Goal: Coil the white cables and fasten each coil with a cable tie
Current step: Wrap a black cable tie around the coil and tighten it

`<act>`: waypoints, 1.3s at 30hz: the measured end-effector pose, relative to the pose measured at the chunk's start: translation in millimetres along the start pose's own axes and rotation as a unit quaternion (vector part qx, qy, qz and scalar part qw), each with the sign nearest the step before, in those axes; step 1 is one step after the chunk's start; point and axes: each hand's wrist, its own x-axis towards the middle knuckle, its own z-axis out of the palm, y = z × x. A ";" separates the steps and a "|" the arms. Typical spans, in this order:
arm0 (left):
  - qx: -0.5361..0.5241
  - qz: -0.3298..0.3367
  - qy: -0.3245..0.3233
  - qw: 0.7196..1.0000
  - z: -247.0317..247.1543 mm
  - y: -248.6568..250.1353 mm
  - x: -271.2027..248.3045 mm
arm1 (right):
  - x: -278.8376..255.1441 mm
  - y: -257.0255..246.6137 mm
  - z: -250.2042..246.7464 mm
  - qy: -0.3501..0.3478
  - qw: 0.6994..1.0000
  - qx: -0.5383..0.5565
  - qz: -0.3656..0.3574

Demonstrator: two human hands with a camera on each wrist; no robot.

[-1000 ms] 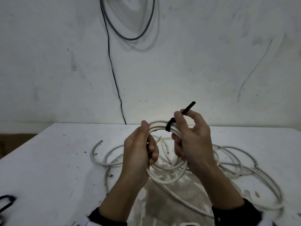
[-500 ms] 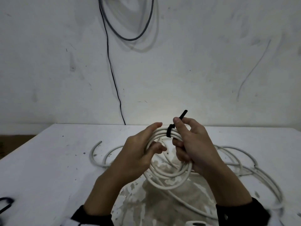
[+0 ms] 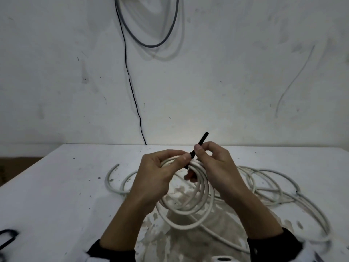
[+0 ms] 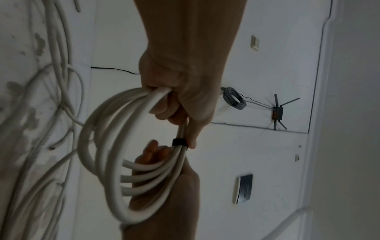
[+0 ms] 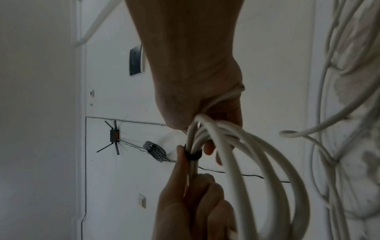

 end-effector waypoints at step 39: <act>0.031 -0.041 0.096 0.994 26.8 14.8 -25.8 | -22.2 -21.4 12.9 0.252 0.966 -0.031 -0.056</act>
